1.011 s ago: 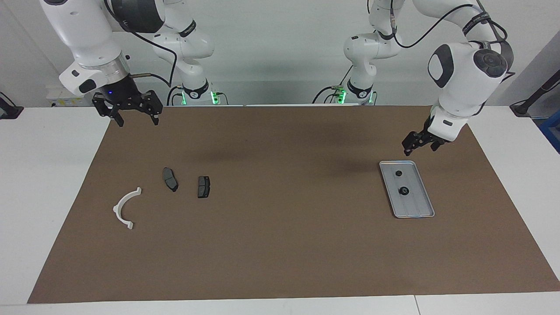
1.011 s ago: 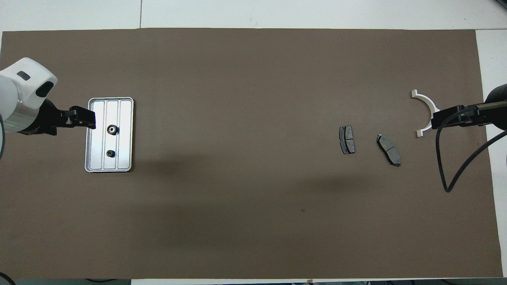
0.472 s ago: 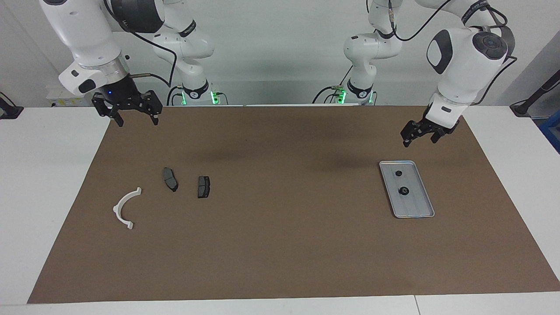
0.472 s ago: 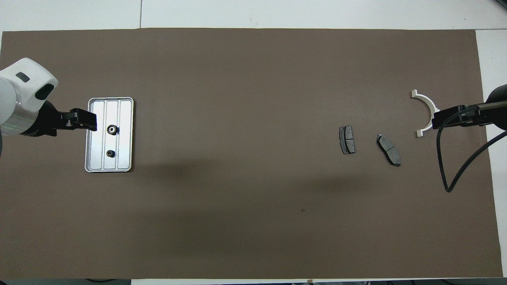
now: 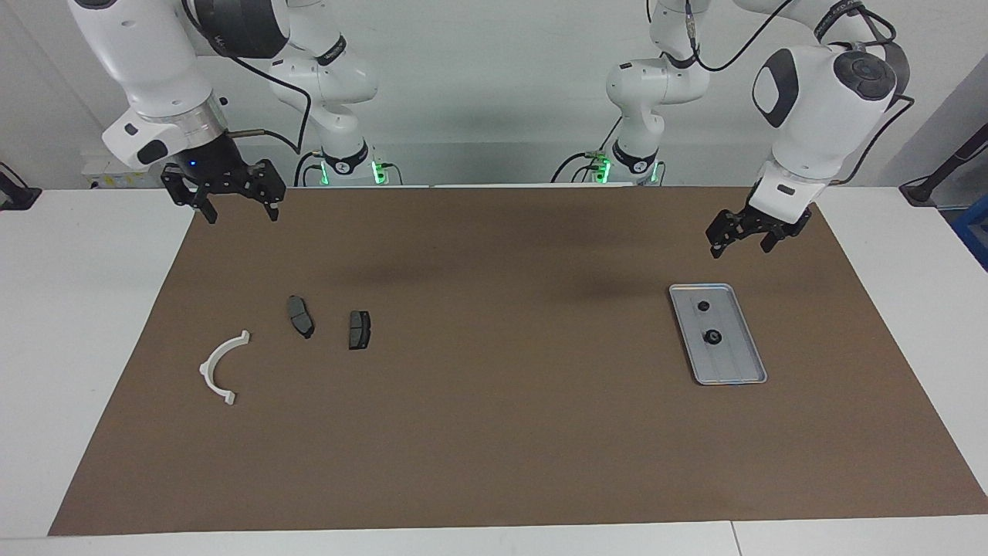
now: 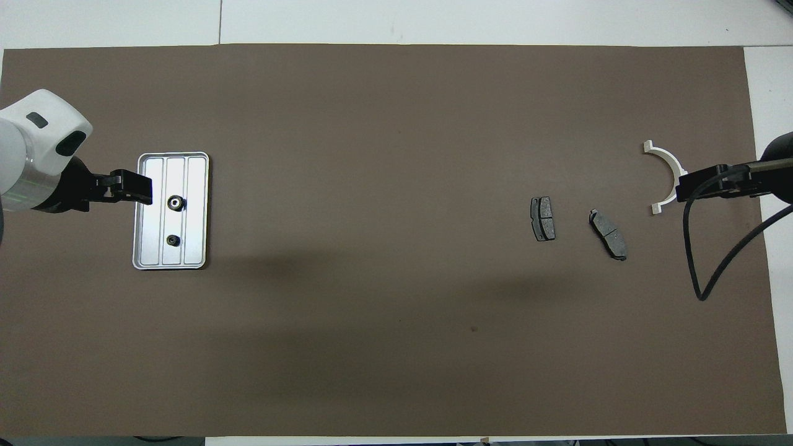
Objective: Pick bearing gear from pile to tray
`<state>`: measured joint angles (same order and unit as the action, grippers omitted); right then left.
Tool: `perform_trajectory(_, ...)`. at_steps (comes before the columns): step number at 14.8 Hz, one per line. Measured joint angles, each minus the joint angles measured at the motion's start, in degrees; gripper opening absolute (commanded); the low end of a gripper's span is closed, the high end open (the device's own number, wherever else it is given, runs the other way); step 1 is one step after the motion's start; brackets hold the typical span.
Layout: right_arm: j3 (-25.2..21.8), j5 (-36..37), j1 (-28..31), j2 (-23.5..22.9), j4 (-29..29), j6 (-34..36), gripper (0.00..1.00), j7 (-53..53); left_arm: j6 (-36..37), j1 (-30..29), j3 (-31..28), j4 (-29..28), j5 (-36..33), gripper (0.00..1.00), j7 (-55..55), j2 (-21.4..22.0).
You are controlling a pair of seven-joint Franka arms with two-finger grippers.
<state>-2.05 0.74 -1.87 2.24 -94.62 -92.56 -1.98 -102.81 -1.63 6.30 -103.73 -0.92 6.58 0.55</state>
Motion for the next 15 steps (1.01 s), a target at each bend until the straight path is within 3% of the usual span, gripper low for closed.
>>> perform_trajectory(15,0.0,0.0,0.0,0.0,0.0,0.0,1.00,0.0,7.1,0.0,-0.3,6.2,0.0,1.00,-0.1,-0.3)
